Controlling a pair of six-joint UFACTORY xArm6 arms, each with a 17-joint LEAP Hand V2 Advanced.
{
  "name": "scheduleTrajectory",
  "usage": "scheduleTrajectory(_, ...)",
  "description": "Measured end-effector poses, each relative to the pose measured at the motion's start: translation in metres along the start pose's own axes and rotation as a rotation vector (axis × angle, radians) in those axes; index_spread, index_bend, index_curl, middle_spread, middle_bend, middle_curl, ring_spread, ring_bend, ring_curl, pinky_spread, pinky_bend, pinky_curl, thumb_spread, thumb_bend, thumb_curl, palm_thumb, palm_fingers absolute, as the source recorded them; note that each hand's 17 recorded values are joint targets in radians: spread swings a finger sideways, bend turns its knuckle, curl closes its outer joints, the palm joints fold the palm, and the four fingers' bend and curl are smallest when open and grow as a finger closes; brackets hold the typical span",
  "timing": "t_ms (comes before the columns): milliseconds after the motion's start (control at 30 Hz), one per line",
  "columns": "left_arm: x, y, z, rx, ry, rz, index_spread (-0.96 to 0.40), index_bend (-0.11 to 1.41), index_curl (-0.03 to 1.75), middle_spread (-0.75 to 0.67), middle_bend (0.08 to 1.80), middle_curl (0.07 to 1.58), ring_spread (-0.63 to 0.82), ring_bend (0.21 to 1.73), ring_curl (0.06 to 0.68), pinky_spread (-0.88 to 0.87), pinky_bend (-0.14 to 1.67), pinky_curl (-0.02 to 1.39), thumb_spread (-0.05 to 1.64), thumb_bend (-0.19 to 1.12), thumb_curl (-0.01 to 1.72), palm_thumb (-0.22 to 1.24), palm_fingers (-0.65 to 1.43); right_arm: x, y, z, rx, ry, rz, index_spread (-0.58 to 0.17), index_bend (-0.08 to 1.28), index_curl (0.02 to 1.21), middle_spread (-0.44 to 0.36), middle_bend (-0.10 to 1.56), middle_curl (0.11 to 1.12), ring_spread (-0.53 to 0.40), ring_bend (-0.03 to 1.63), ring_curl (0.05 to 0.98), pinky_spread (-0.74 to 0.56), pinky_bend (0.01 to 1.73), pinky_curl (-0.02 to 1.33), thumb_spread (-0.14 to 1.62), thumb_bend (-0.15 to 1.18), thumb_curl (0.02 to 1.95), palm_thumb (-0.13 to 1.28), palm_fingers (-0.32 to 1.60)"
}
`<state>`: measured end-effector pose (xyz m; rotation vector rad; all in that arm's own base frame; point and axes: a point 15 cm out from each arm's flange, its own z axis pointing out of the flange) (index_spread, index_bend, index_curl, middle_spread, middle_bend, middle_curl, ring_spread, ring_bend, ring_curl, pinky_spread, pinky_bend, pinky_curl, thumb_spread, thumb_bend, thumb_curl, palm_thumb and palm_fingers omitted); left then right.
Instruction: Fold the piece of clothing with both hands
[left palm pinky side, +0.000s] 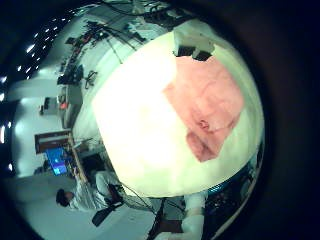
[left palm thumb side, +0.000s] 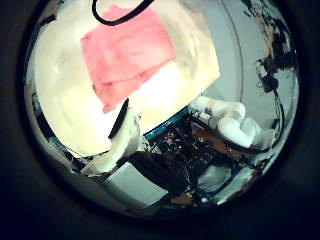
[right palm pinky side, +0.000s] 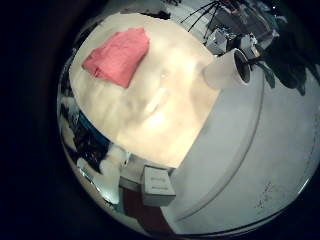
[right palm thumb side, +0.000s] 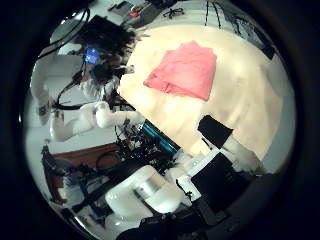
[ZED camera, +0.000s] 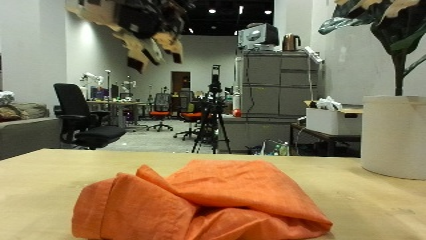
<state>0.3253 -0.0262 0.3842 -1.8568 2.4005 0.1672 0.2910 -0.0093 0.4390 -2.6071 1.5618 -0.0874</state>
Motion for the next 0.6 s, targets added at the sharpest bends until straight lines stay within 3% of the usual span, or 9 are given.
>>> scheduleTrajectory(100,-0.007,0.026,-0.004,-0.005,0.045,-0.104,0.1,0.17,0.28,0.23,0.2,0.35,0.38,0.61,0.209,0.36,0.48,0.31,1.15,-0.03,0.28,0.45,0.02,0.01,0.008,-0.005,0.014,0.013,0.067,-0.331,0.17,0.27,0.025,0.24,0.34,0.17,0.51,0.212,0.42,0.58,0.26,1.0,-0.03,0.5,0.83,0.17)
scheduleTrajectory(200,-0.011,0.041,0.009,-0.042,0.066,-0.161,0.1,0.16,0.28,0.25,0.19,0.34,0.41,0.6,0.206,0.39,0.48,0.3,1.14,-0.03,0.28,0.44,0.02,0.016,0.009,-0.005,0.033,0.025,0.128,-0.332,0.17,0.28,0.032,0.23,0.34,0.174,0.5,0.21,0.42,0.57,0.26,1.01,-0.03,0.48,0.81,0.17)
scheduleTrajectory(400,-0.014,0.057,0.036,-0.093,0.107,-0.228,0.09,0.16,0.28,0.26,0.19,0.34,0.43,0.59,0.205,0.43,0.47,0.3,1.13,-0.02,0.28,0.43,0.02,0.021,-0.003,0.03,0.033,0.022,0.182,-0.332,0.17,0.29,0.066,0.24,0.34,0.188,0.49,0.207,0.41,0.52,0.24,1.02,-0.03,0.46,0.8,0.21)
scheduleTrajectory(600,-0.017,0.057,0.044,-0.079,0.175,-0.274,0.09,0.16,0.29,0.26,0.2,0.33,0.44,0.59,0.206,0.42,0.47,0.3,1.12,-0.02,0.29,0.43,0.02,0.023,-0.007,0.051,-0.018,0.03,0.174,-0.328,0.17,0.29,0.08,0.24,0.34,0.198,0.49,0.209,0.41,0.51,0.24,1.02,-0.02,0.45,0.81,0.22)
